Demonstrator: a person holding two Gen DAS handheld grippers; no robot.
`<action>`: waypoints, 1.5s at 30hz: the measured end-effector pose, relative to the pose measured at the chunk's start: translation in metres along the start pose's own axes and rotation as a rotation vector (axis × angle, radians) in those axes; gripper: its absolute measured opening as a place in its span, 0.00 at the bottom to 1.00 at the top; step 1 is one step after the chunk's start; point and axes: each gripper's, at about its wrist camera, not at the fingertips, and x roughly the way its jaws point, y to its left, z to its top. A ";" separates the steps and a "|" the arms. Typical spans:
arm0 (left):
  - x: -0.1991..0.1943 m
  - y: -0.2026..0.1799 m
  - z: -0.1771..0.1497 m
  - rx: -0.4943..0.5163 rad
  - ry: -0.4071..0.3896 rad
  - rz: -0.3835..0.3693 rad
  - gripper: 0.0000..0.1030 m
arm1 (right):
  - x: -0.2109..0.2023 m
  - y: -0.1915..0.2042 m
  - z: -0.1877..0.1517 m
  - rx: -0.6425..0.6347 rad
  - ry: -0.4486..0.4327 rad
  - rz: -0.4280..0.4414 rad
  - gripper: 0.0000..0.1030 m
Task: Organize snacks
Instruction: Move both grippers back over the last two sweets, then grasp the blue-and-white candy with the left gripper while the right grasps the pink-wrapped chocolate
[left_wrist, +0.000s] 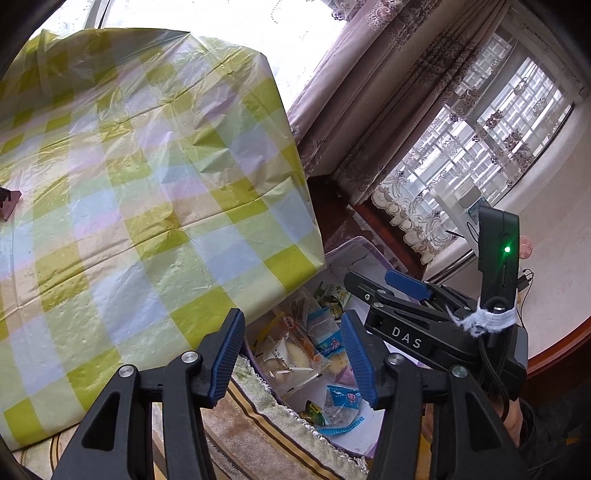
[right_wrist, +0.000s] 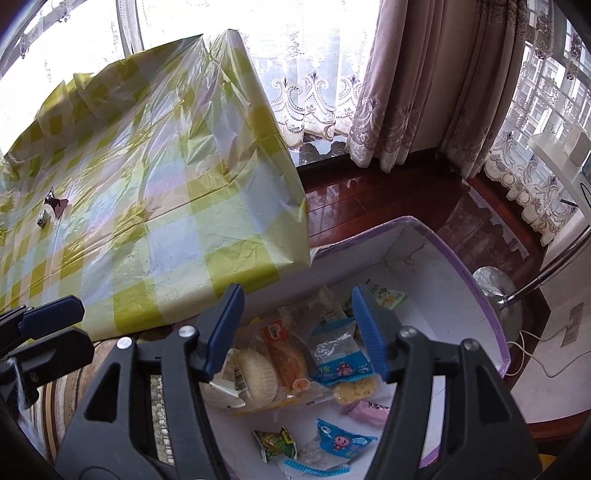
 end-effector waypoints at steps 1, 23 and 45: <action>-0.001 0.004 0.001 -0.006 -0.005 0.003 0.54 | 0.000 0.002 0.001 -0.003 0.001 0.001 0.63; -0.042 0.085 0.014 -0.122 -0.094 0.073 0.54 | 0.007 0.059 0.015 -0.080 0.014 0.043 0.66; -0.111 0.277 0.033 -0.429 -0.230 0.389 0.52 | 0.032 0.148 0.035 -0.173 0.026 0.155 0.68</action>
